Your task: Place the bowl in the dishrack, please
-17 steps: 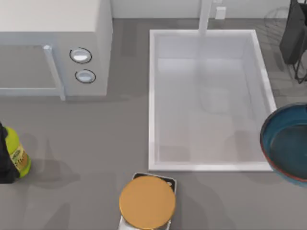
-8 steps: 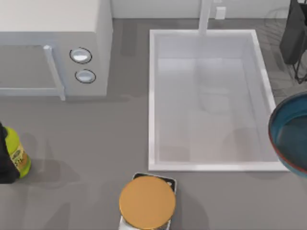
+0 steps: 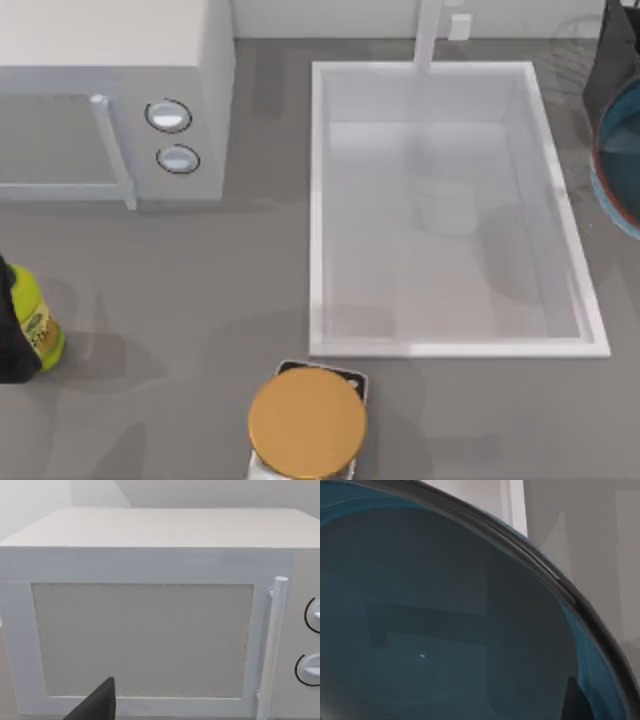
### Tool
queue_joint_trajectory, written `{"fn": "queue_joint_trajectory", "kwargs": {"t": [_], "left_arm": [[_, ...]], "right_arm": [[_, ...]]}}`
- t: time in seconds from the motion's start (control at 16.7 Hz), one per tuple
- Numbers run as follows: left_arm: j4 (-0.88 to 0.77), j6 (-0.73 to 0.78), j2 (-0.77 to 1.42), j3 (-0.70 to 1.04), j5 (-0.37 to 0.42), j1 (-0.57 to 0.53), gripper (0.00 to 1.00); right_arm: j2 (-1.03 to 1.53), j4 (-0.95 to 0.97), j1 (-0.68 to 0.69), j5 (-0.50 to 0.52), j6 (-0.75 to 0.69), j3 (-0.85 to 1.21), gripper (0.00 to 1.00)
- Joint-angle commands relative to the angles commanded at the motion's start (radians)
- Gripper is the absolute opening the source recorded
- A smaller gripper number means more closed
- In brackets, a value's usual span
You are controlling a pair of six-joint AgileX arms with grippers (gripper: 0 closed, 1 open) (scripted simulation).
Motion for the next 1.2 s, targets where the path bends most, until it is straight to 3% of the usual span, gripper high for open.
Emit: {"fn": "queue_joint_trajectory", "kwargs": {"t": [0.66, 0.9, 1.2], "left_arm": [[0.000, 0.000, 0.000, 0.000, 0.000, 0.000, 1.00], [0.000, 0.000, 0.000, 0.000, 0.000, 0.000, 1.00], [0.000, 0.000, 0.000, 0.000, 0.000, 0.000, 1.00]], "right_arm": [[-0.268, 0.952, -0.523, -0.377, -0.127, -0.216, 0.00], [-0.337, 1.092, -0.620, -0.450, -0.149, -0.246, 0.00], [-0.338, 1.097, -0.622, -0.453, -0.149, -0.244, 0.00]]}}
